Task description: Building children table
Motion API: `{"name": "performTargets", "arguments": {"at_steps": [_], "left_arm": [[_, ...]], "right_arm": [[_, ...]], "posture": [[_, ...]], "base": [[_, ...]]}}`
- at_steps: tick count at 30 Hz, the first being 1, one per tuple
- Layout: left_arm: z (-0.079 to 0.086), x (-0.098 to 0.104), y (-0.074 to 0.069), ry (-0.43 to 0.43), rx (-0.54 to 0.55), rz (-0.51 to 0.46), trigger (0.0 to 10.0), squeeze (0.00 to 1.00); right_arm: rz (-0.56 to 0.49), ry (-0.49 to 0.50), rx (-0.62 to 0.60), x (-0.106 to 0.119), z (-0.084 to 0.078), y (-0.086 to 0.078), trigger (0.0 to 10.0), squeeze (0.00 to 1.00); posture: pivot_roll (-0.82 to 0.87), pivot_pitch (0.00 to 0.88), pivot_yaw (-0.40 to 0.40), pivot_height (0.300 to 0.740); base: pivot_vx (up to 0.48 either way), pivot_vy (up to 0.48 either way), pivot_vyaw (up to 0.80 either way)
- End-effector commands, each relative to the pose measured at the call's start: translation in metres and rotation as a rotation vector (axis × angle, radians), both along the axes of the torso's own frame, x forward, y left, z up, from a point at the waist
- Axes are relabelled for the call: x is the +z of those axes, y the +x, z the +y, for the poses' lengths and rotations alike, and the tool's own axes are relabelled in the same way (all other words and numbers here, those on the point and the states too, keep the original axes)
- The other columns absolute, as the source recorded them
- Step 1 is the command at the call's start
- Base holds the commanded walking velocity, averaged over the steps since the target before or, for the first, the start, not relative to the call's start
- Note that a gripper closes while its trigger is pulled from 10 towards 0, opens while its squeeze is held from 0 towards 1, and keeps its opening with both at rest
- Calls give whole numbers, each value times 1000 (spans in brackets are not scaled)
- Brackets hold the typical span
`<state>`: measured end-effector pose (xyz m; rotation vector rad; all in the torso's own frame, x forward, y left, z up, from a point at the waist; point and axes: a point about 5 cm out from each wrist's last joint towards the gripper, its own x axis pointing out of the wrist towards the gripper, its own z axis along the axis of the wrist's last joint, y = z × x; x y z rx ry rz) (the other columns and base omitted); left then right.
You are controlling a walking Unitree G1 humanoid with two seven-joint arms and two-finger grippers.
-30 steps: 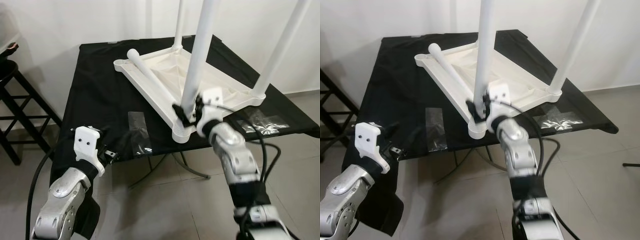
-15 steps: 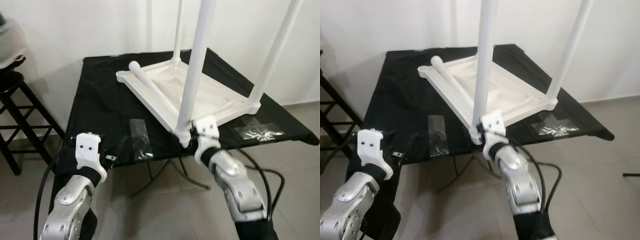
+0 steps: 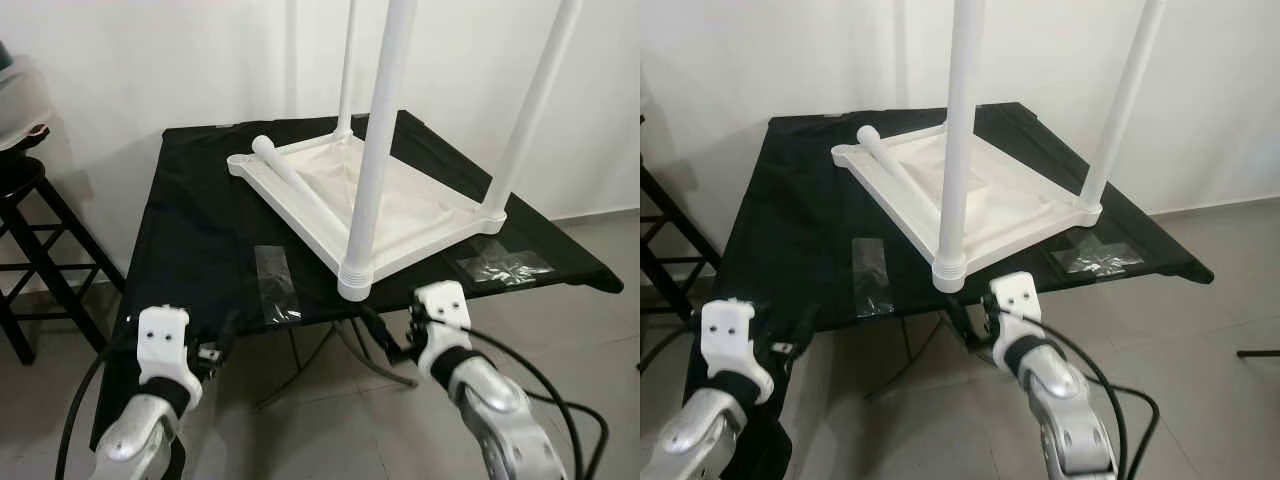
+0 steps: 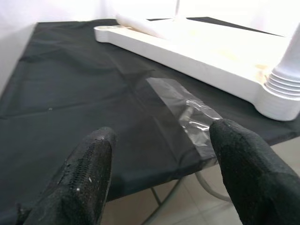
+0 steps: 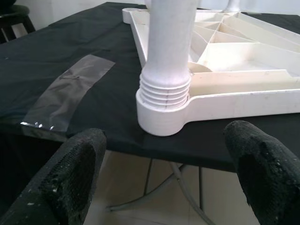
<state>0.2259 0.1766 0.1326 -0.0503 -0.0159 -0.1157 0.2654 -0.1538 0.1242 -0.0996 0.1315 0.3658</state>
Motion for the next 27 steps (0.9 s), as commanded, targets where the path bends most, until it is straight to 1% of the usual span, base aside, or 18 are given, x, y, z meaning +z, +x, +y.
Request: {"name": "performTargets", "arguments": {"at_steps": [1, 3, 5, 9, 20, 27], "left_arm": [[1, 1, -2, -6, 15, -8, 10000, 0], [3, -2, 0, -39, 34, -13, 10000, 0], [2, -3, 4, -30, 21, -15, 10000, 0], [0, -3, 6, -21, 4, -17, 10000, 0], [-1, -5, 7, -36, -2, -14, 10000, 0], [-2, -6, 8, -42, -5, -19, 10000, 0]], "right_arm": [[-34, -6, 7, 5, 0, -2, 10000, 0], [-32, 13, -5, 2, -3, -1, 10000, 0], [-40, 17, 8, 2, -1, 1, 10000, 0], [-43, 14, 21, 1, 0, 3, 10000, 0], [-33, 17, 32, -1, 1, 3, 10000, 0], [-21, 27, 75, -3, 1, 5, 10000, 0]], "posture": [[-29, 0, -17, 740], [-28, 0, -24, 740], [-29, 0, -26, 740], [-26, 0, -23, 740], [-33, 0, -20, 740], [-34, 0, -21, 740]], "base": [[0, 0, 0], [259, 0, 0], [296, 0, 0], [340, 0, 0], [371, 0, 0], [373, 0, 0]]}}
